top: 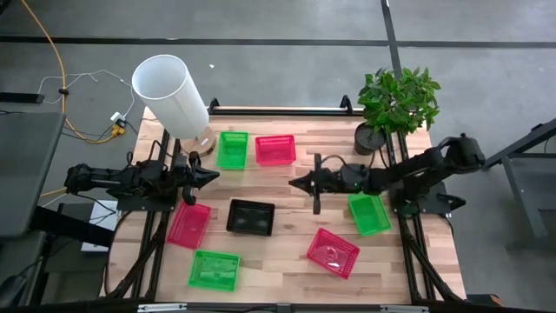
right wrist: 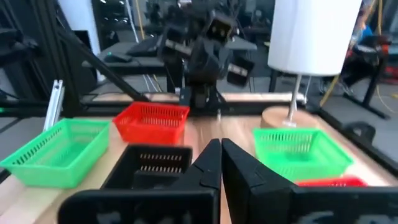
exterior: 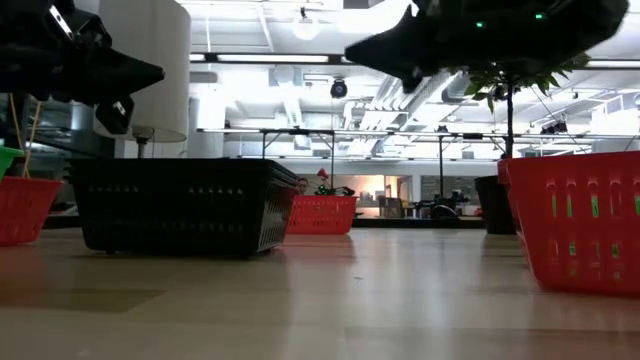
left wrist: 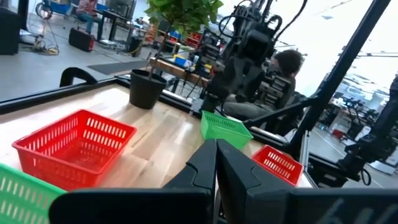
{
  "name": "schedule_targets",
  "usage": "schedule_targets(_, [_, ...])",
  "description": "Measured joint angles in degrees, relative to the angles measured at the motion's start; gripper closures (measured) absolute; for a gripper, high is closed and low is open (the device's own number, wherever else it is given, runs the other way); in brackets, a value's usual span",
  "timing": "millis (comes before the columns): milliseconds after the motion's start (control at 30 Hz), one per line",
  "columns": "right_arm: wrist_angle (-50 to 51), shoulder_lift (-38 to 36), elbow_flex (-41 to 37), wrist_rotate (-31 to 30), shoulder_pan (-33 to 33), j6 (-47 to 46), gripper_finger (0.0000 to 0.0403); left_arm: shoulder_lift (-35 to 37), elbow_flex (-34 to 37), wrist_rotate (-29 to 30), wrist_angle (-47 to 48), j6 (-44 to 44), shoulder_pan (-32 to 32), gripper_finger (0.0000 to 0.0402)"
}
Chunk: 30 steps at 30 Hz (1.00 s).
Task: Stack baskets by color
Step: Stack the left red bin on the top red bin
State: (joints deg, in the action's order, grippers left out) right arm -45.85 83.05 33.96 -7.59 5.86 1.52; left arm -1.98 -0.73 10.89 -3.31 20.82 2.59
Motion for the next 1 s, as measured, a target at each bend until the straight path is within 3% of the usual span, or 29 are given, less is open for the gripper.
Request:
schedule_targets(167, [-3.0,0.0,-1.6,4.5,-4.2,-0.1,0.0403,0.0,0.0,0.0,0.0,0.0,0.0,0.0401])
schedule_targets(533, [-28.3,0.0,-16.9,0.7,-2.5,-5.3,0.0403,0.0,0.0,-0.1,0.0,-3.6,0.0,0.0401])
schedule_targets(1000, [-21.9,0.0,-13.1,0.7,-2.3,-4.1,0.0403,0.0,0.0,-0.2,0.0,-3.5,0.0,0.0401])
